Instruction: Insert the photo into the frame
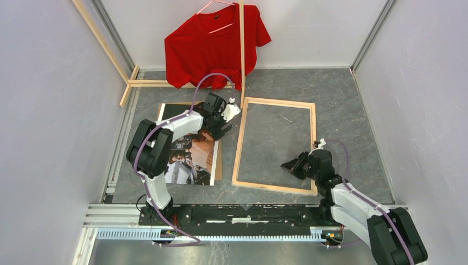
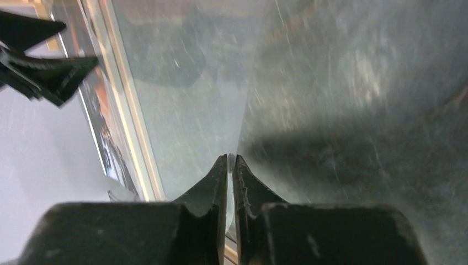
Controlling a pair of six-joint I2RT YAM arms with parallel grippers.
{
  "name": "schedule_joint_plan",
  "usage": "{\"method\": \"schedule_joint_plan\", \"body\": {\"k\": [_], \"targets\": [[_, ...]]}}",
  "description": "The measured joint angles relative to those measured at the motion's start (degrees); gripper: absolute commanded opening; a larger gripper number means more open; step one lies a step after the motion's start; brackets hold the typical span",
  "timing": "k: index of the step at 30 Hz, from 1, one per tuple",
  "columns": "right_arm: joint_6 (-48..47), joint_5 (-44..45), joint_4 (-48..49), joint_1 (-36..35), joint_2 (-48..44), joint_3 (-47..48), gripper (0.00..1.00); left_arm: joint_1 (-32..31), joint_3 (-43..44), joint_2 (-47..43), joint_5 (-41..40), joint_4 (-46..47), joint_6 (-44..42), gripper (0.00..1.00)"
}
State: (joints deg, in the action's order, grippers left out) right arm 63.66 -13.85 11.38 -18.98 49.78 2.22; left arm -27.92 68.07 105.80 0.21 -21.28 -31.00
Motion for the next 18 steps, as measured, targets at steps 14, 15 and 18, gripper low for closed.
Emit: {"method": "schedule_joint_plan", "body": {"k": [14, 15, 18], "targets": [[-31.45, -8.52, -14.73, 15.32, 20.2, 27.32, 0.0, 0.2, -1.95, -2.34, 2.01, -2.6, -1.05, 0.96], [-33.55, -9.68, -16.0, 15.89, 21.24, 27.93, 0.0, 0.28, -1.7, -2.34, 1.95, -2.91, -1.2, 0.96], [-38.18, -12.66, -19.23, 16.81, 21.35, 28.17, 0.0, 0.68, -0.68, -2.34, 1.79, -3.21, -1.49, 0.96]]}}
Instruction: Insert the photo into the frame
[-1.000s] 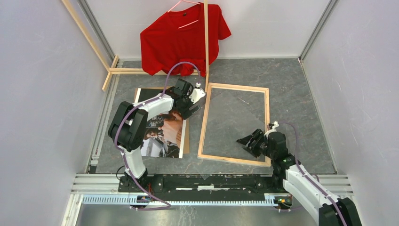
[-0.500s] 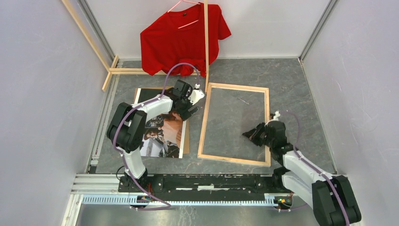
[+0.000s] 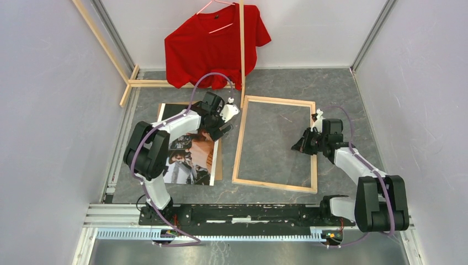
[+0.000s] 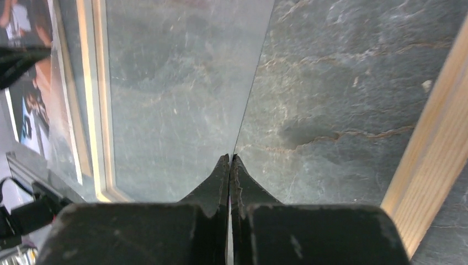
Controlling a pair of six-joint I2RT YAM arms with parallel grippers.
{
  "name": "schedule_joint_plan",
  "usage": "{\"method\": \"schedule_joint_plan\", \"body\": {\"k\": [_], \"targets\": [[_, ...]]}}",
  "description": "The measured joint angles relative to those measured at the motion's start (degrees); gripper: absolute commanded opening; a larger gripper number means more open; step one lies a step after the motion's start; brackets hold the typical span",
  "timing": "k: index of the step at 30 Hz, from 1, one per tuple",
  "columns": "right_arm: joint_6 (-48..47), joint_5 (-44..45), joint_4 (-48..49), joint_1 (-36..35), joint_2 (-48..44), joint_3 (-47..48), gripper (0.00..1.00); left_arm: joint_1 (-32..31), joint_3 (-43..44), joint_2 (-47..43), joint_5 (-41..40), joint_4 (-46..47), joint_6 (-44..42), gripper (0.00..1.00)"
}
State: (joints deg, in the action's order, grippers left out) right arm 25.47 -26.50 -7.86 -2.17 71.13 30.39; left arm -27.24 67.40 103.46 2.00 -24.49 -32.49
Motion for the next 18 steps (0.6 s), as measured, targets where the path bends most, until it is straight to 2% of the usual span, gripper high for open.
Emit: {"method": "schedule_joint_plan", "body": {"k": [8, 13, 14, 17, 18], "targets": [[-5.86, -6.82, -4.31, 0.04, -3.96, 0.15, 0.0, 0.55, 1.68, 0.24, 0.11, -0.02, 0.04, 0.95], [-7.72, -6.88, -6.91, 0.04, -5.07, 2.89, 0.0, 0.52, 1.68, 1.53, 0.31, 0.0, 0.04, 0.95], [-8.26, -6.43, -7.82, 0.02, -5.01, 4.11, 0.04, 0.52, 1.68, 1.66, 0.59, 0.0, 0.07, 0.95], [-9.73, -5.01, -9.35, 0.04, -4.2, 7.8, 0.24, 0.5, 1.68, 1.77, 1.51, 0.0, 0.09, 0.95], [-10.1, -4.66, -9.25, 0.04, -3.82, 8.74, 0.35, 0.48, 1.68, 1.79, 1.68, 0.0, 0.09, 0.95]]}}
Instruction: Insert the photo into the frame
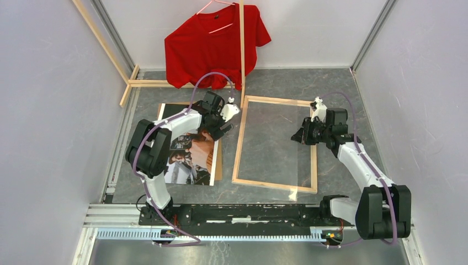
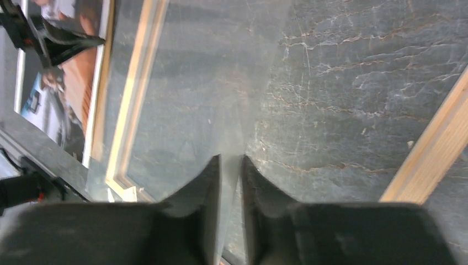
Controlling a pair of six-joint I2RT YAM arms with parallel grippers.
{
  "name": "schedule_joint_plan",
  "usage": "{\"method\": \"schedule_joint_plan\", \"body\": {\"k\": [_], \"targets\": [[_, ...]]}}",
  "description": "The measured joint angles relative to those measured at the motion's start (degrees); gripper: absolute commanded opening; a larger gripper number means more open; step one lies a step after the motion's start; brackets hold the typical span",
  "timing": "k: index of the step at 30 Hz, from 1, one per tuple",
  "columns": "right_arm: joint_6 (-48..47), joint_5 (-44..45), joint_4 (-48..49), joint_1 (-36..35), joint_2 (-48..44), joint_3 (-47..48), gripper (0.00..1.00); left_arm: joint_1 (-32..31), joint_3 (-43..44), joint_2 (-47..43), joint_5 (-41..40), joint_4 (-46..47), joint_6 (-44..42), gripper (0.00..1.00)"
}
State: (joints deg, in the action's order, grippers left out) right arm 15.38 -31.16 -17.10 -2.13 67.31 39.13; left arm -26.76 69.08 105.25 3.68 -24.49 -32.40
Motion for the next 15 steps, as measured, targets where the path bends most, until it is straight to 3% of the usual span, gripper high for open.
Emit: {"method": "schedule_joint_plan", "body": {"k": [2, 15], "targets": [[0.02, 0.07, 0.92, 0.0, 0.37, 0.26, 0.45, -0.13, 0.0, 0.07, 0.11, 0.17, 0.02, 0.95], [3.82, -1.03, 5.95, 2.34, 2.95, -11.8, 0.76, -2.1, -1.99, 0.13, -0.26, 2.4, 0.07, 0.94]]}}
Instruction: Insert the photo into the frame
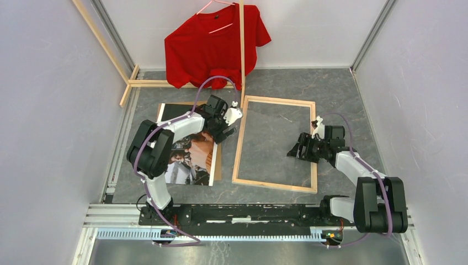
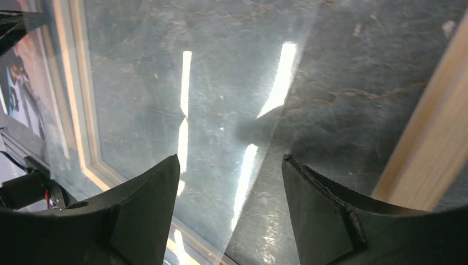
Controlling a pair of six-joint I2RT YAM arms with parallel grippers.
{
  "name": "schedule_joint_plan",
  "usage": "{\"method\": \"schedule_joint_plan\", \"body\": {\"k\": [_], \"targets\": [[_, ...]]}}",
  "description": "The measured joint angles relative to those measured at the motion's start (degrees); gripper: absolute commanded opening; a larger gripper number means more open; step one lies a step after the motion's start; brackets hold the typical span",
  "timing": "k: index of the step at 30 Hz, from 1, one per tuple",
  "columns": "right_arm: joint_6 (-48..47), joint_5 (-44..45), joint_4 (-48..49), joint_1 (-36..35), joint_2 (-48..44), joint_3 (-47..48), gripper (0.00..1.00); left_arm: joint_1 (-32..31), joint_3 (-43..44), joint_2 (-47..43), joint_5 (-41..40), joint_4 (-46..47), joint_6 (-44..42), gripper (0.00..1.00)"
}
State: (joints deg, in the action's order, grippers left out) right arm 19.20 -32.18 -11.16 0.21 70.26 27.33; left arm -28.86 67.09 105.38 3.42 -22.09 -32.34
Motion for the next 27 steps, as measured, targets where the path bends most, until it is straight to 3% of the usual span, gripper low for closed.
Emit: {"method": "schedule_joint_plan", "body": {"k": [10, 13, 16, 20, 22, 27], "targets": [[1.95, 1.01, 3.85, 1.27, -3.69, -4.96, 0.78, 0.0, -1.18, -0.5, 0.13, 1.22, 0.02, 0.95], [2.64, -0.57, 6.38, 1.7, -3.78, -6.49, 0.7, 0.0, -1.18, -0.52, 0.11, 1.25, 0.11, 0.95], [3.65, -3.02, 9.11, 1.86, -3.8, -8.66, 0.7, 0.0, -1.22, -0.52, 0.04, 1.31, 0.87, 0.94], [4.7, -5.75, 10.45, 1.95, -6.6, -11.43, 0.79, 0.0, -1.95, -0.96, -0.11, 2.12, 1.44, 0.95], [5.03, -6.12, 9.14, 1.95, -9.25, -12.33, 0.98, -0.11, -2.4, -1.2, -0.22, 2.64, 1.55, 0.95], [4.87, -6.14, 4.24, 1.79, -13.25, -12.35, 0.98, -0.15, -2.8, -1.42, -0.33, 3.15, 1.88, 0.95]]}}
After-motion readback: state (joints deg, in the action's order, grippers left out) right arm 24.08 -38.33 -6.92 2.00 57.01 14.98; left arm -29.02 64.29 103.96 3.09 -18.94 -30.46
